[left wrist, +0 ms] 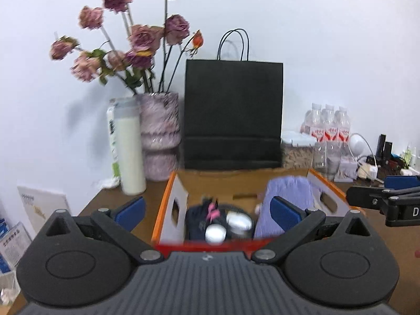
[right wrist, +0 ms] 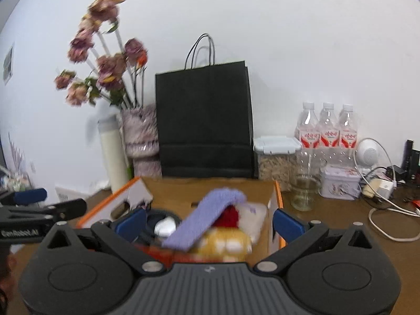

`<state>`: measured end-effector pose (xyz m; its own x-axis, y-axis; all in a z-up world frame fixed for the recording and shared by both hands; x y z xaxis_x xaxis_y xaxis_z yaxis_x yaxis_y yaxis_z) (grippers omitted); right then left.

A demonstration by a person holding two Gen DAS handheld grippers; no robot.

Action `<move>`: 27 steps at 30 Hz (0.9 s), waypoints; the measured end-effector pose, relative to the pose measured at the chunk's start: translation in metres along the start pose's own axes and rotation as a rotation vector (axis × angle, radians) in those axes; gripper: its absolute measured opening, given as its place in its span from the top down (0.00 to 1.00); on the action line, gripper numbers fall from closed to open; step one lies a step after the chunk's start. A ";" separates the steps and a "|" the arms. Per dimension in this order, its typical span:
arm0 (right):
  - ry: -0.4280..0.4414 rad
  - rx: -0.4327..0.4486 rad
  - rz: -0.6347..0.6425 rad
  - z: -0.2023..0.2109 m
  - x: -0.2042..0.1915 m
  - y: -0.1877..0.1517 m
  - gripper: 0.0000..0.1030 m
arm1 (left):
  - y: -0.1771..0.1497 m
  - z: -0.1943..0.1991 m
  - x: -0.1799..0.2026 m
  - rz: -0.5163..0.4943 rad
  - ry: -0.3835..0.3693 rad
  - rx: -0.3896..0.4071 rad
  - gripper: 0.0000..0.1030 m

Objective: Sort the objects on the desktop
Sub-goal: 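Withdraw both tools from the box back toward the desk items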

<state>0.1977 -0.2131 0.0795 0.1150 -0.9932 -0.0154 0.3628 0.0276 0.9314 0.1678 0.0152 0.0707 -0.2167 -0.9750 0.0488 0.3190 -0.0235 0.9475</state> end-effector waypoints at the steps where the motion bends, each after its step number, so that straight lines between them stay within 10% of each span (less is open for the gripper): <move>1: 0.000 -0.007 0.011 0.007 -0.001 -0.006 0.00 | -0.006 0.008 0.001 -0.002 0.003 -0.008 0.00; 17: 0.000 -0.175 0.138 0.059 -0.016 -0.103 0.00 | -0.089 0.034 0.018 0.021 -0.039 -0.277 0.00; 25: 0.010 -0.211 0.168 0.053 -0.027 -0.112 0.00 | -0.104 0.022 0.011 0.084 -0.052 -0.360 0.56; 27: 0.020 -0.221 0.174 0.048 -0.032 -0.112 0.00 | -0.104 0.023 0.011 0.086 -0.079 -0.357 0.84</move>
<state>0.1092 -0.1900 -0.0069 0.2109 -0.9691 0.1280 0.5290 0.2232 0.8187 0.1112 0.0125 -0.0202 -0.2409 -0.9571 0.1612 0.6381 -0.0311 0.7693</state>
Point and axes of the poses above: each gripper's, at about its wrist camera, not at the fingertips, and z roughly against the way its jaws point, x to its right, y to its top, the point moved 1 cm from there along -z, roughly the way its jaws point, and after that the axes turned 11 degrees about -y, right-handed, at the moved point
